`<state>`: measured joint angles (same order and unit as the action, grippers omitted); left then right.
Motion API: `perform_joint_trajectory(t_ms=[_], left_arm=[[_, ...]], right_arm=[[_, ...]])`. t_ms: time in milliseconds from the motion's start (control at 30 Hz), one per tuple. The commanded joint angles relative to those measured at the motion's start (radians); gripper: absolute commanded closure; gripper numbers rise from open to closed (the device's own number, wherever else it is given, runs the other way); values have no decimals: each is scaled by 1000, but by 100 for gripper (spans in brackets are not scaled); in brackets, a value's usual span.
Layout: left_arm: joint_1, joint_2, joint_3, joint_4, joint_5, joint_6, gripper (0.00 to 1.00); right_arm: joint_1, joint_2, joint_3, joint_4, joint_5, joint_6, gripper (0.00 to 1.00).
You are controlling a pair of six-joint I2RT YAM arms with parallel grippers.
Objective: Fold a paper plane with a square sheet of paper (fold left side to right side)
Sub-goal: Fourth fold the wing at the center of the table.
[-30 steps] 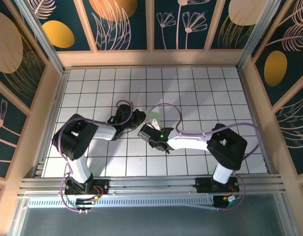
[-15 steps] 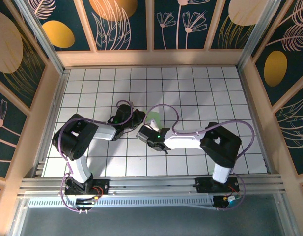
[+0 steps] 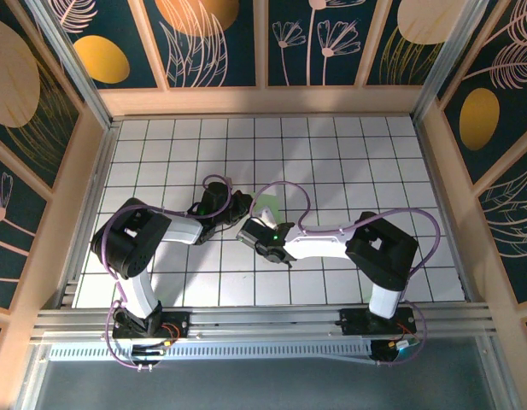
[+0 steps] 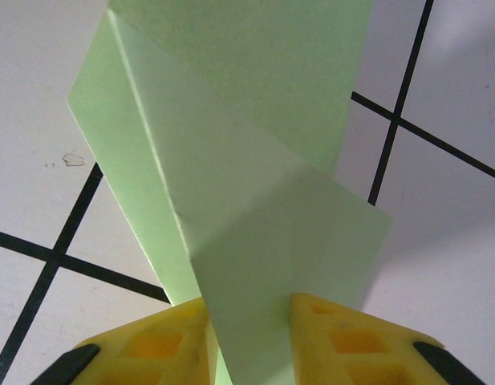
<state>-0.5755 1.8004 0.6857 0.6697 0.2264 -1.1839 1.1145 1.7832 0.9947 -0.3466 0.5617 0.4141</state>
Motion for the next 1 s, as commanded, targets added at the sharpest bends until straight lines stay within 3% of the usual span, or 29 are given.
perform_joint_trajectory(t_ms=[0, 267, 500, 800, 967], left_arm=[[-4, -18, -13, -13, -11, -13, 100], [-4, -27, -20, -16, -18, -10, 99], [12, -80, -26, -63, -41, 24, 71], [143, -249, -101, -132, -28, 79, 60], [192, -349, -137, -212, -28, 145, 59]], right_arm=[[3, 16, 24, -1, 49, 26, 74], [-1, 21, 22, -3, 53, 26, 84], [-1, 32, 15, 0, 49, 14, 91], [-4, 27, 8, 8, 38, 3, 94], [-25, -19, -7, 38, -47, -43, 95]])
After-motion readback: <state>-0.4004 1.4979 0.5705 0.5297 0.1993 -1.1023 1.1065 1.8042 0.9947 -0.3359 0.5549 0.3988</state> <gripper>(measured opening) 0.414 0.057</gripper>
